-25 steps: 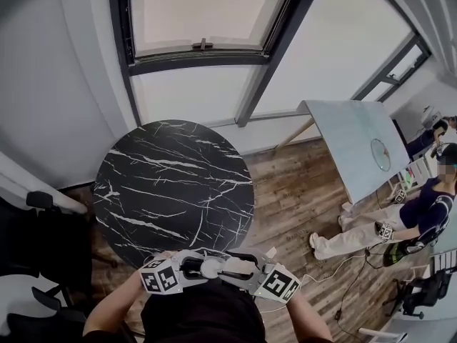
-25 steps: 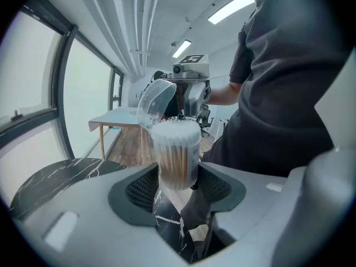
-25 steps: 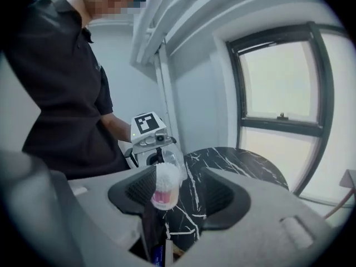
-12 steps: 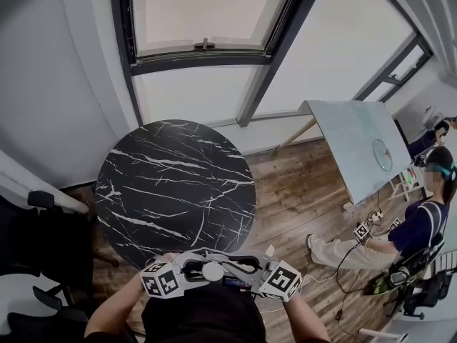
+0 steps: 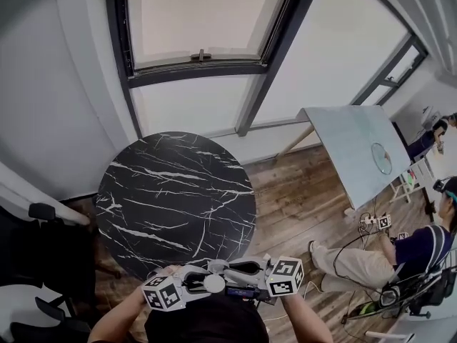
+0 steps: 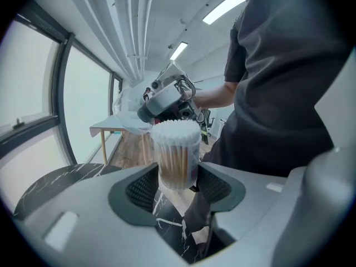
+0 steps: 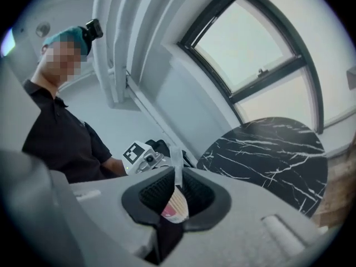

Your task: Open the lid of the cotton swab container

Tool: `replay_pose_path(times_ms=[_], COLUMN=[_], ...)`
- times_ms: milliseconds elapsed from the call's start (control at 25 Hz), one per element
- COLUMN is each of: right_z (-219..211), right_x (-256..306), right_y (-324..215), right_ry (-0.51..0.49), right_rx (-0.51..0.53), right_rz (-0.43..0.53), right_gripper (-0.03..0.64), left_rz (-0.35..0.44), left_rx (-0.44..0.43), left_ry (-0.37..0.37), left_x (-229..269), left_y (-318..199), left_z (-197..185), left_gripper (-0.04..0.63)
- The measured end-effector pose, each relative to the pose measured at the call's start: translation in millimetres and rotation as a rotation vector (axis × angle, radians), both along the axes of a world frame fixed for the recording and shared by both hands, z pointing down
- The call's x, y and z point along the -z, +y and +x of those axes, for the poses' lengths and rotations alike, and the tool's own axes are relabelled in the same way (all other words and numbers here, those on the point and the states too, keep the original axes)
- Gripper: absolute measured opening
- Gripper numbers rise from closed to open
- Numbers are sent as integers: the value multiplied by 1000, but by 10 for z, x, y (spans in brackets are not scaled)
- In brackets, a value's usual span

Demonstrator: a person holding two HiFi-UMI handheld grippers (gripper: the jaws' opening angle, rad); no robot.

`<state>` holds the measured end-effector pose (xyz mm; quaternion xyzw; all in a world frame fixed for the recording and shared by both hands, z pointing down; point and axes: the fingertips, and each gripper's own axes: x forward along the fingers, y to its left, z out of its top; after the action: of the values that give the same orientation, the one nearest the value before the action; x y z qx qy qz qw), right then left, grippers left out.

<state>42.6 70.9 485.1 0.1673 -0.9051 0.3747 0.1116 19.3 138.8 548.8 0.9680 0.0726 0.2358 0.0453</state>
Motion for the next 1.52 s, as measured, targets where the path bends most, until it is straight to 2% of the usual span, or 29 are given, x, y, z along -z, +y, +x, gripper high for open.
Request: replay_pose_path(times_ms=[160, 280, 440, 560, 640, 840, 960, 1080, 1160, 1240, 1400, 1520], right_z=[14, 25, -2, -42, -49, 90, 243, 345, 345, 316, 254, 247], right_x=[-1, -34, -100, -109, -91, -30, 8, -37, -105, -182, -291, -298], right_y=[-39, -51, -61, -15, -10, -138, -278, -388, -420, -421, -440, -551], right_ry=[-69, -91, -70, -61, -70, -71, 2, 138, 186, 206, 223, 233], right_rx=[-3, -5, 11, 37, 37, -27, -90, -145, -169, -187, -224, -299], right_rz=[-126, -169, -166, -152, -144, -100, 3, 122, 156, 163, 179, 220], right_gripper=[37, 37, 52, 150, 150, 150, 150, 150, 143, 99, 67, 37], left_rz=[3, 14, 21, 3, -3, -17, -20, -41, -41, -36, -31, -8], left_rx=[15, 15, 26, 53, 65, 80, 117, 213, 282, 341, 429, 508], left_ry=[9, 4, -8, -4, -4, -5, 2, 30, 48, 37, -15, -4], left_x=[38, 24, -14, -25, -29, -32, -12, 49, 103, 128, 111, 189], left_y=[-11, -13, -39, -71, -110, -164, -267, -493, -655, -775, -936, -1103], left_z=[24, 31, 15, 26, 27, 41, 47, -5, -48, -80, -112, -105], left_gripper=[229, 230, 230, 230, 230, 230, 230, 230, 230, 230, 230, 230])
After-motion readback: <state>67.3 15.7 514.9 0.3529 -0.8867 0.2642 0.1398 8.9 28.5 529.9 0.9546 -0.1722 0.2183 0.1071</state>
